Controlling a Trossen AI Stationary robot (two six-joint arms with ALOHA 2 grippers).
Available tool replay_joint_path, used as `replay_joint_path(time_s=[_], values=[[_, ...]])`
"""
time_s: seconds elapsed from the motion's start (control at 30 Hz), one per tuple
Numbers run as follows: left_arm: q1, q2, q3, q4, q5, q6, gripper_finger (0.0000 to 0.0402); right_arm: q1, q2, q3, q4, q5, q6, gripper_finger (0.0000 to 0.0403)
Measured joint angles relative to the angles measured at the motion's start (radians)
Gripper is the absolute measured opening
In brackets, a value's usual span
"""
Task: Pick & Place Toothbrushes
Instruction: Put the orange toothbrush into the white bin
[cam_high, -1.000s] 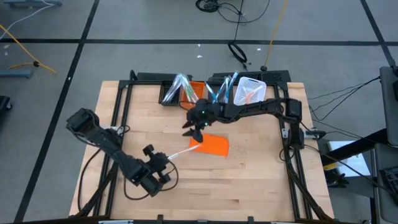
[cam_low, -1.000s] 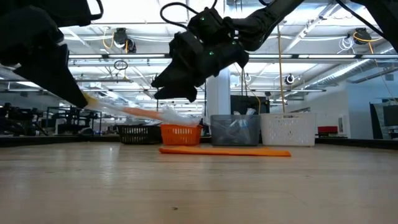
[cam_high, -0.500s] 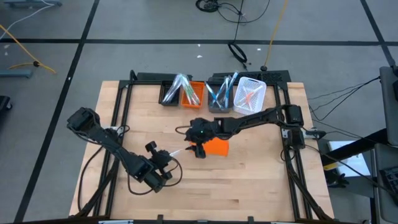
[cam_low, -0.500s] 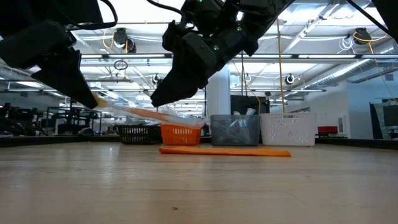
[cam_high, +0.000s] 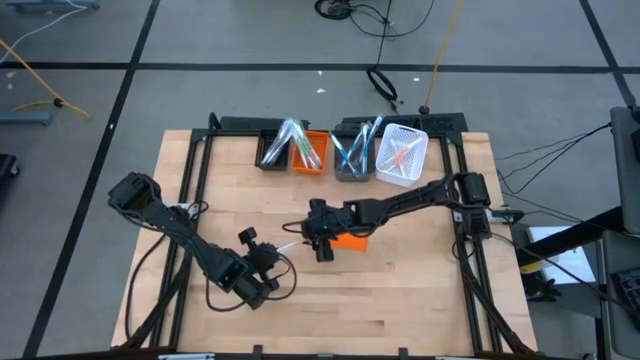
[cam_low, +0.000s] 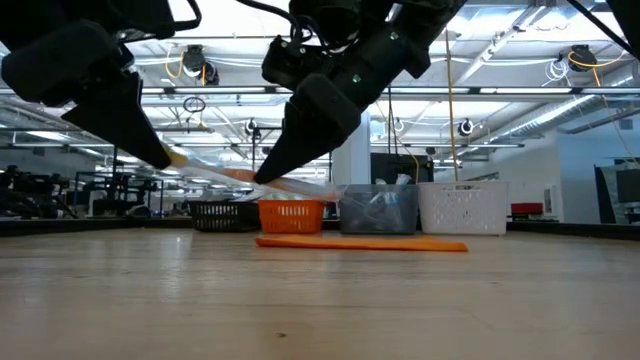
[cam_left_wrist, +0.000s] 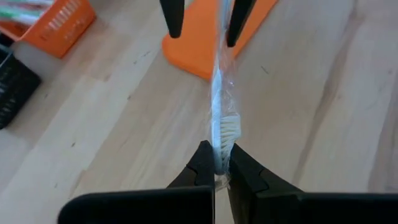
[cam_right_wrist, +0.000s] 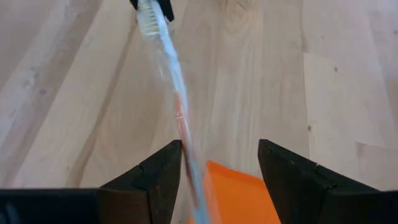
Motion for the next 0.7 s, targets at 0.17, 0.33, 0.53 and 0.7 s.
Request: replay_joint_path(time_s=[0.17, 0.33, 0.53, 0.7], values=[[0.002, 0.0, 0.0, 0.046, -0.008, 0.046, 0.0013, 0.005, 0.0, 0.0, -0.006, 0.022, 0.0, 0.0199], [0.008, 0.0, 0.0, 0.053, -0.01, 0.051, 0.0005, 0.006, 0.0, 0.0, -0.04, 0.022, 0.003, 0.0159], [0.012, 0.0, 0.0, 0.064, -0.024, 0.057, 0.0013, 0.007, 0.0, 0.0, -0.074, 0.021, 0.021, 0.0069], [0.014, 0.0, 0.0, 0.063, -0.035, 0.059, 0.0009, 0.009, 0.0, 0.0, -0.097, 0.012, 0.005, 0.0017]])
